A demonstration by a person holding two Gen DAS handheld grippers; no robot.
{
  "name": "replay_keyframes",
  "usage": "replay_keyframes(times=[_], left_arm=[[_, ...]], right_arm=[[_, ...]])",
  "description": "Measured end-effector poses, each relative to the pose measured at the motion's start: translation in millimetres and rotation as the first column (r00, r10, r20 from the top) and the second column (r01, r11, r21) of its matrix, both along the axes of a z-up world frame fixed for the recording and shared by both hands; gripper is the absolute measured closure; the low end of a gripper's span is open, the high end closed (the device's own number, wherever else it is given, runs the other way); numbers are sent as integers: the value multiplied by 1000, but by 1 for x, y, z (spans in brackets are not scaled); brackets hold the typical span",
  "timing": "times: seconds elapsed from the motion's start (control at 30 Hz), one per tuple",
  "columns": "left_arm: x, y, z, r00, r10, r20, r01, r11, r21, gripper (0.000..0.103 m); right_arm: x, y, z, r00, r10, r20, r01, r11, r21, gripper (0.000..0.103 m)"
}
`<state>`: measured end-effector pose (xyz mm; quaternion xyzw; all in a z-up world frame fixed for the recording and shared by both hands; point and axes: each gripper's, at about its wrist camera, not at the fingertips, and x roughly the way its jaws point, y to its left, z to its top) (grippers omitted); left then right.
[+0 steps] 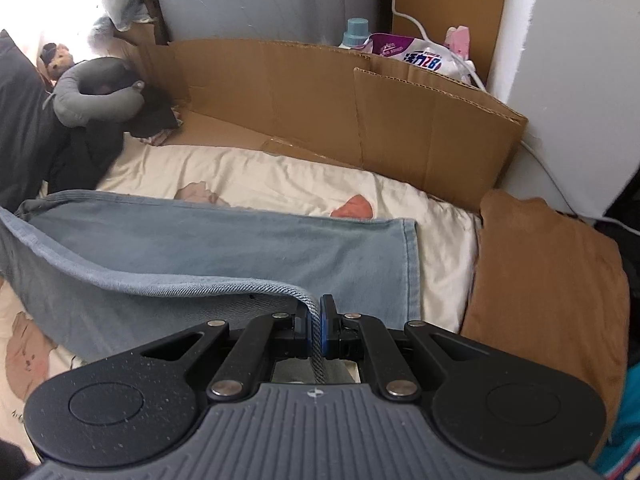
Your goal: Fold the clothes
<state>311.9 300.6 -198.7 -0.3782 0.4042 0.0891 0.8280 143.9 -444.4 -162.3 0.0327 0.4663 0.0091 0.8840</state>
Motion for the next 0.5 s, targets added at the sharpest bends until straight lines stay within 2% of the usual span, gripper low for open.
replay_keyframes(times=[0.2, 0.5], left_arm=[[31, -7, -19, 1000, 4, -25, -3, 1000, 31, 100], [87, -16, -62, 997, -11, -79, 16, 998, 66, 100]], right_arm=[[51, -8, -27, 1000, 22, -19, -22, 1000, -15, 101], [122, -16, -86, 996, 20, -91, -25, 998, -53, 101]])
